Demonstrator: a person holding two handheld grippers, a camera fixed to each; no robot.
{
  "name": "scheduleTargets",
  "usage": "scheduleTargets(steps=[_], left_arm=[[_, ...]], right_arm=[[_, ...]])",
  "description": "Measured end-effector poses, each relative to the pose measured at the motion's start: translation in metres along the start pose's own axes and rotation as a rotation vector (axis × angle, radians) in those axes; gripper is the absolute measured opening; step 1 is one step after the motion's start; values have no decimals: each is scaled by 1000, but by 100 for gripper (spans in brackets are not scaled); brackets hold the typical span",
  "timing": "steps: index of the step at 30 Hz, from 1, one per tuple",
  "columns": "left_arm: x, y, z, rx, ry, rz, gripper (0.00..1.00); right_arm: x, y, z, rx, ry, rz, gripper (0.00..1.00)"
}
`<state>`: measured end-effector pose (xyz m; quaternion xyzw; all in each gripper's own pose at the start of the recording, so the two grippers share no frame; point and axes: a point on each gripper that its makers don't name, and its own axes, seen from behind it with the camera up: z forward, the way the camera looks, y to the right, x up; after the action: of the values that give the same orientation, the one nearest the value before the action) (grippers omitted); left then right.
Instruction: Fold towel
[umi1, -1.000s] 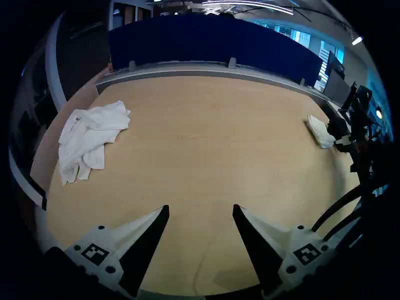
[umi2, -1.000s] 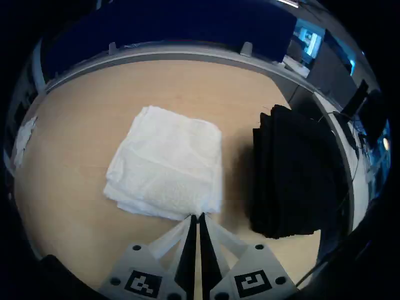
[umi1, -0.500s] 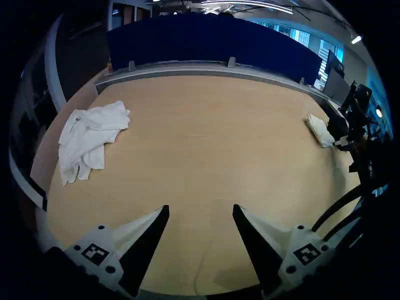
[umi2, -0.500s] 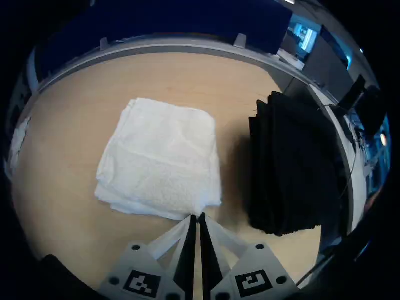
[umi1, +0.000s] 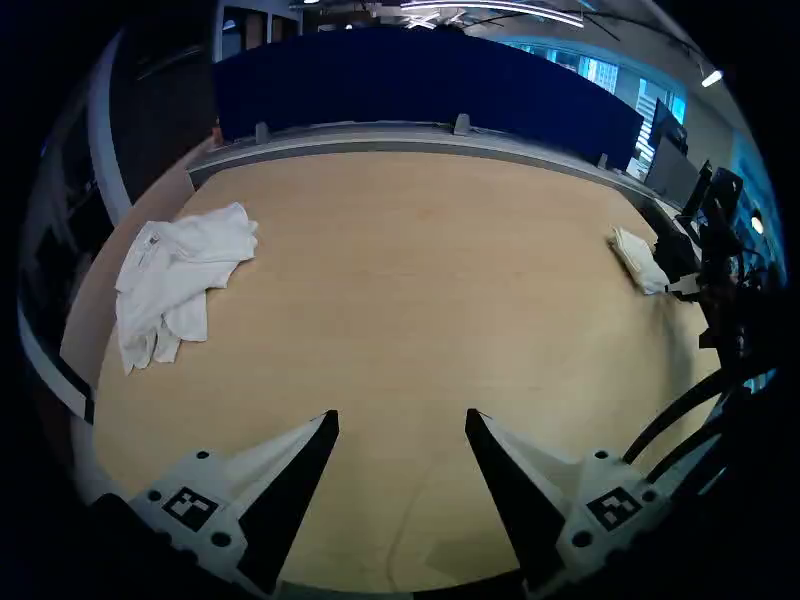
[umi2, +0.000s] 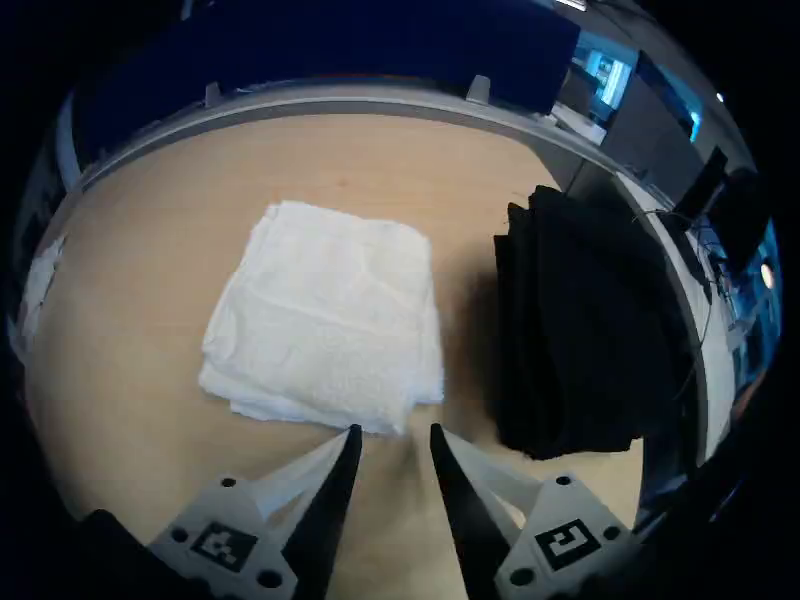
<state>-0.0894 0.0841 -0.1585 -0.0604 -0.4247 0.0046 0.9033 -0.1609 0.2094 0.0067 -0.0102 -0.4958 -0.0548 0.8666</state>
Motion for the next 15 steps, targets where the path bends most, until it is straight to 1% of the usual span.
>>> scheduleTargets(steps=[3,5,7,15], left_arm=[[1,0,1,-2,1,-1,94],[2,0,1,-4,2,-3,94],[3,0,1,-4,3,-3,94],[4,0,0,-4,11,-7,94]], right_arm=[[3,-3,-3,3,25,-3,81],[5,-6,-5,8,41,-3,98],[7,-9,-7,15,52,-4,100],[11,-14,-11,20,65,-11,100]])
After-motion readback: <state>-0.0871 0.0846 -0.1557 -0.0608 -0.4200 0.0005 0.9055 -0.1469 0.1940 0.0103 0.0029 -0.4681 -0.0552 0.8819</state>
